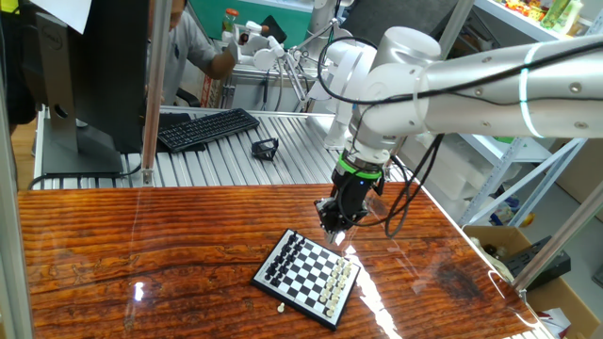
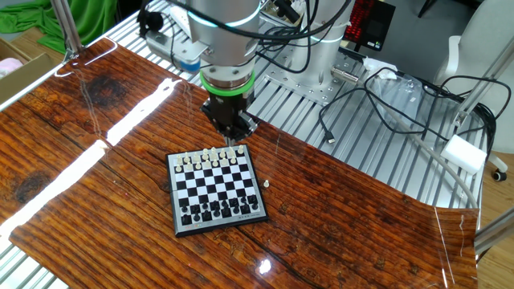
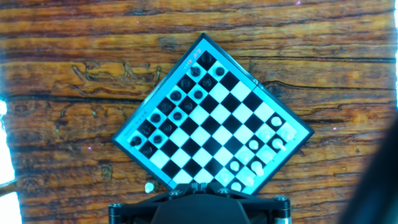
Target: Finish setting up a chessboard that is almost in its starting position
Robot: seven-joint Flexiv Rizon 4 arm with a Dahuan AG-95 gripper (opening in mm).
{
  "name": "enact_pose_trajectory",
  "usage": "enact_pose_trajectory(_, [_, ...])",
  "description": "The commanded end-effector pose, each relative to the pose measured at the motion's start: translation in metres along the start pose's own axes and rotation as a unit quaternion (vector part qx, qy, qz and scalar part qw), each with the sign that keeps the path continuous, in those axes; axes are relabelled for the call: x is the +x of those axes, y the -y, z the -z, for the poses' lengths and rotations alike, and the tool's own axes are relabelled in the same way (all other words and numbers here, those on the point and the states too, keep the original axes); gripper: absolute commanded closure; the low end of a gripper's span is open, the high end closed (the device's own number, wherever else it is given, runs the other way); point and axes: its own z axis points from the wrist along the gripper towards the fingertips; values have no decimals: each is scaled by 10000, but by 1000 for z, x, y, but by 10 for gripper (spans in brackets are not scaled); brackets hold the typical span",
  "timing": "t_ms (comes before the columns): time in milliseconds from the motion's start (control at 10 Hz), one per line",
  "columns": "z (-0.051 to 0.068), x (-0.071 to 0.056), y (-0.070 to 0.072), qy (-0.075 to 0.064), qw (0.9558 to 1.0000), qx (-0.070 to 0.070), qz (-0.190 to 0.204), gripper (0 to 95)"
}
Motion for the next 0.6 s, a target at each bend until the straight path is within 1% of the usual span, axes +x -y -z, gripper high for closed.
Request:
enact_pose_trajectory(100, [-1, -4, -1, -35, 10000, -5, 59, 950])
enact_pose_trajectory(200, [-1, -4, -1, -35, 9999, 6, 102, 950])
enact_pose_trajectory(300, [-1, -4, -1, 2, 9998, 49, 206, 950])
enact_pose_trajectory(400, [-1, -3, -1, 35, 9997, 56, 249, 950])
enact_pose_trajectory(600, [-6, 6, -1, 101, 9996, 64, 253, 950])
